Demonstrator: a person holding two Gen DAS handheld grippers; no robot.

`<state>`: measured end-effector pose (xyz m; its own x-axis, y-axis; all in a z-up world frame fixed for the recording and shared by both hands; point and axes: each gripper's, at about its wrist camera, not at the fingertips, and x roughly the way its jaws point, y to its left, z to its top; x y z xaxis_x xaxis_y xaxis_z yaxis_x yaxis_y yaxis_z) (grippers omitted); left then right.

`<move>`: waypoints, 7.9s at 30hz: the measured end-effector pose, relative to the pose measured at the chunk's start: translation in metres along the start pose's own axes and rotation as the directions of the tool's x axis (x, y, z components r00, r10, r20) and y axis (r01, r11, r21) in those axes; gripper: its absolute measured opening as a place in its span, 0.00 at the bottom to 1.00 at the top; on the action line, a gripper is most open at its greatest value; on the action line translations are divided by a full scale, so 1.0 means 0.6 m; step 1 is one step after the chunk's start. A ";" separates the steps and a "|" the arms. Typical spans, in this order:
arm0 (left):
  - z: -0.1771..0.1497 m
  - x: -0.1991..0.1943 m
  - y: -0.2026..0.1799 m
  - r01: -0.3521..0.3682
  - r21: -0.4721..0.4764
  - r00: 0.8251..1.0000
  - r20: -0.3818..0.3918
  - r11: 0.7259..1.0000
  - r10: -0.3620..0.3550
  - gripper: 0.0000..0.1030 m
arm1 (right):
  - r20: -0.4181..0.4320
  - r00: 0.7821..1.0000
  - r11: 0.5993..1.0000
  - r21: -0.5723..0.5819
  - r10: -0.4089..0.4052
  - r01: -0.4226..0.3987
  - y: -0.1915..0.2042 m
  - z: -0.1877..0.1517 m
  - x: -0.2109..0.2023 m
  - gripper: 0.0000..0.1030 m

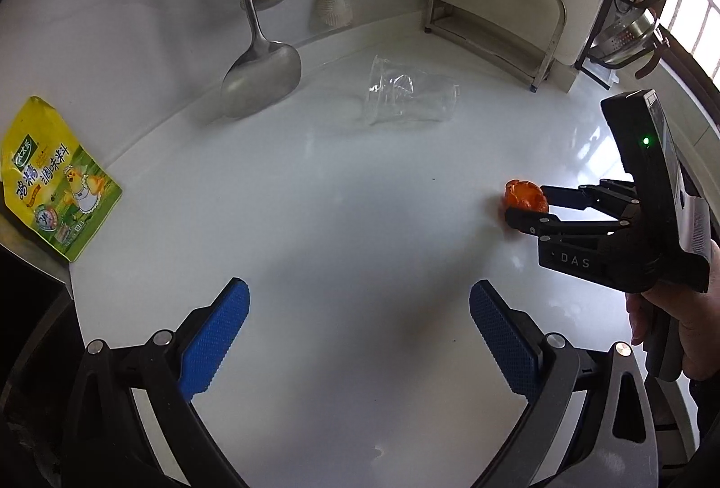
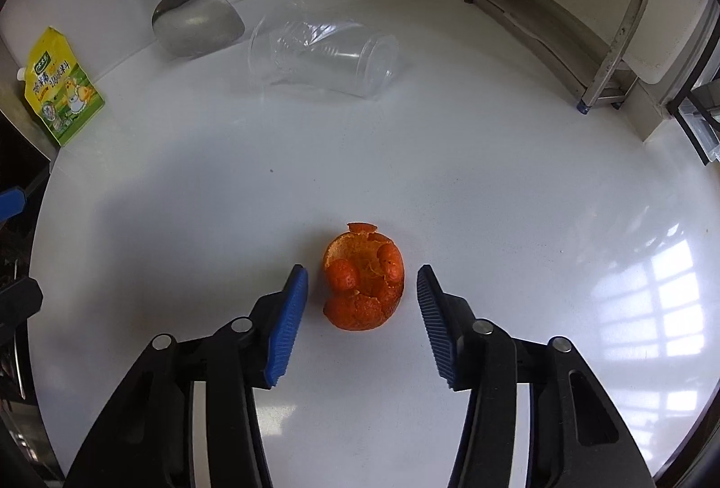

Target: Collect trash

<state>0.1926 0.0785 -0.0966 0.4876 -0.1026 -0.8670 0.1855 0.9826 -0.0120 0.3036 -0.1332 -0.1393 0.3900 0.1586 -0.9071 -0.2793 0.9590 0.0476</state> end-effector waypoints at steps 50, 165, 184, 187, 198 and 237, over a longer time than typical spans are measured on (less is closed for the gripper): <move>0.262 0.198 -0.097 -0.042 0.107 0.997 0.064 0.993 0.036 0.60 | 0.124 0.992 0.998 0.066 0.006 -0.015 -0.083 -0.065 -0.172 0.15; -0.459 0.022 -0.487 0.285 0.347 0.934 -0.308 0.894 -0.179 0.64 | -0.222 0.972 0.991 0.124 0.077 -0.050 -0.065 -0.699 -0.206 0.18; -0.443 0.005 -0.478 0.279 0.336 0.939 -0.292 0.900 -0.182 0.94 | -0.216 0.974 0.988 0.149 0.074 -0.042 -0.068 -0.703 -0.205 0.58; -0.427 -0.021 -0.470 0.268 0.325 0.946 -0.268 0.907 -0.184 0.94 | -0.198 0.977 0.985 0.166 0.081 -0.048 -0.078 -0.701 -0.224 0.60; -0.379 -0.103 -0.437 0.219 0.266 0.970 -0.166 0.939 -0.180 0.94 | -0.119 0.989 0.980 0.188 0.086 -0.063 -0.079 -0.683 -0.293 0.61; -0.369 -0.157 -0.414 0.177 0.241 0.980 -0.131 0.954 -0.148 0.94 | -0.100 0.992 0.983 0.174 0.076 -0.058 -0.067 -0.677 -0.315 0.62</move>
<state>-0.0880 -0.1216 -0.1222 0.3390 -0.2262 -0.9132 0.4686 0.8823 -0.0446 -0.1155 -0.2969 -0.1395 0.2781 0.2073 -0.9379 -0.1448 0.9743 0.1724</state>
